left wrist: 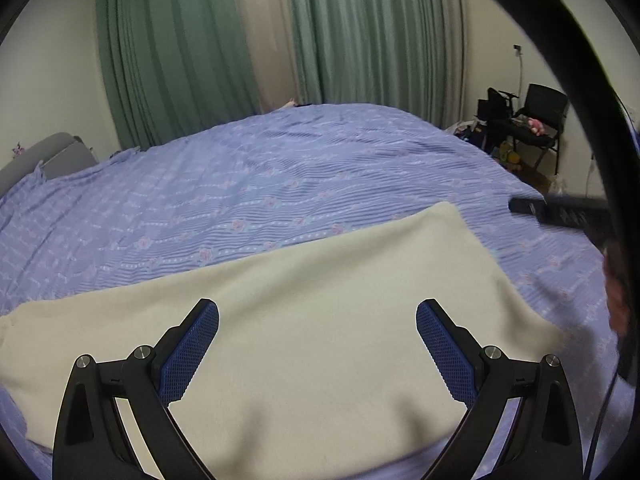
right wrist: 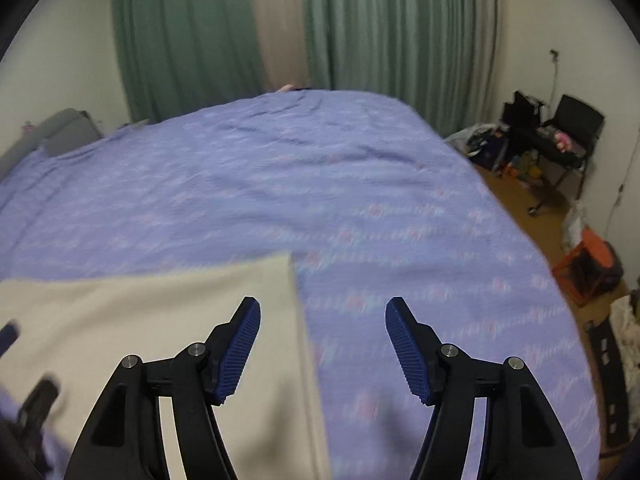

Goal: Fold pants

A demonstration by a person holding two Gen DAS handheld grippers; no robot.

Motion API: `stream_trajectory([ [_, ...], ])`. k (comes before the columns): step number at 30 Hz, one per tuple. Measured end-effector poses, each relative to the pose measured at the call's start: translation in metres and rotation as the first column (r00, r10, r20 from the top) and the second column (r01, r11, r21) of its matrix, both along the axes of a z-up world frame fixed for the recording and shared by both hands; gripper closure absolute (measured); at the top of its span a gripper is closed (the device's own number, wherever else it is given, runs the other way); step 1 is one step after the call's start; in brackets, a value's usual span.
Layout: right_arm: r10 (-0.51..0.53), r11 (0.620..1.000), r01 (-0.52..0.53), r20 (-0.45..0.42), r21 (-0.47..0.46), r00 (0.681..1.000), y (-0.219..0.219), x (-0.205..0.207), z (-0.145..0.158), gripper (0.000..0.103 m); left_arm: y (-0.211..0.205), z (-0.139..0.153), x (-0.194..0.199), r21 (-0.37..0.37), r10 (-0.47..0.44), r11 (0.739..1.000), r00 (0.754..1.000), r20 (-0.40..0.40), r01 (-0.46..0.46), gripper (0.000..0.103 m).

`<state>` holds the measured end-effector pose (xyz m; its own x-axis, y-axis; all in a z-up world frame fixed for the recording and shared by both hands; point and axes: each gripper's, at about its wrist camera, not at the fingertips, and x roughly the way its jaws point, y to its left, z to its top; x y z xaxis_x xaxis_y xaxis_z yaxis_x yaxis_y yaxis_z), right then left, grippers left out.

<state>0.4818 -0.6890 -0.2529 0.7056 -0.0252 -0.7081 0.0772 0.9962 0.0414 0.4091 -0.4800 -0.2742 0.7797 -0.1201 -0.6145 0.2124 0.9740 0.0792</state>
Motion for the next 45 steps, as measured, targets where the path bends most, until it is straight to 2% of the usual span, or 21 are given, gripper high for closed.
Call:
stream_trajectory([
  [4,-0.003,0.996,0.008,-0.055,0.09,0.998,-0.003,-0.05,-0.016,0.038,-0.004,0.001,-0.017,-0.002,-0.013,1.0,1.0,-0.014,0.013,0.002],
  [8,-0.029,0.989,0.046,-0.124,0.137,0.992,0.002,-0.085,-0.041,0.038,-0.009,-0.005,-0.029,-0.024,-0.023,0.999,0.998,-0.054,0.022,0.002],
  [14,-0.083,0.958,0.124,-0.165,0.259,0.983,-0.009,-0.093,-0.071,0.038,-0.021,-0.011,-0.035,-0.002,-0.052,0.999,0.996,-0.076,0.052,0.002],
  [18,-0.13,0.914,0.195,-0.198,0.356,0.971,-0.019,-0.094,-0.084,0.038,-0.021,-0.008,-0.037,-0.013,-0.047,0.999,0.996,-0.072,0.046,0.002],
  [22,-0.17,0.879,0.238,-0.195,0.414,0.966,-0.016,-0.112,-0.085,0.038,-0.02,-0.007,-0.035,-0.025,-0.045,0.999,0.997,-0.067,0.043,0.002],
  [25,-0.16,0.851,0.235,-0.194,0.47,0.968,-0.008,-0.122,-0.088,0.038,-0.02,-0.01,-0.032,-0.014,-0.038,0.999,0.997,-0.067,0.037,0.002],
  [29,-0.159,0.833,0.237,-0.195,0.501,0.968,0.001,-0.114,-0.102,0.034,-0.018,-0.012,-0.029,-0.017,-0.021,1.0,0.997,-0.078,0.02,0.002],
  [31,-0.172,0.815,0.236,-0.168,0.529,0.971,0.001,-0.108,-0.108,0.027,-0.016,-0.011,-0.03,-0.017,-0.016,1.0,0.997,-0.07,0.015,0.002],
  [34,-0.193,0.82,0.245,-0.152,0.518,0.969,0.005,-0.101,-0.109,0.027,-0.016,-0.011,-0.03,-0.014,-0.014,1.0,0.997,-0.072,0.014,0.002],
  [36,-0.197,0.812,0.251,-0.157,0.527,0.968,0.006,-0.1,-0.103,0.029,-0.017,-0.009,-0.031,-0.019,-0.016,1.0,0.997,-0.07,0.015,0.002],
  [38,-0.184,0.781,0.209,-0.103,0.589,0.978,0.007,-0.106,-0.091,0.037,-0.015,-0.008,-0.034,-0.03,-0.02,0.999,0.998,-0.067,0.018,0.002],
  [42,-0.201,0.823,0.191,-0.04,0.535,0.979,0.014,-0.101,-0.079,0.037,-0.014,-0.006,-0.034,-0.027,-0.018,0.999,0.998,-0.063,0.016,0.002],
  [43,-0.211,0.827,0.213,-0.064,0.52,0.975,0.014,-0.095,-0.085,0.037,-0.013,-0.006,-0.034,-0.022,-0.017,1.0,0.998,-0.061,0.016,0.002],
  [45,-0.226,0.81,0.235,-0.084,0.537,0.971,0.007,-0.086,-0.095,0.037,-0.012,-0.005,-0.035,-0.015,-0.018,1.0,0.998,-0.055,0.017,0.002],
])
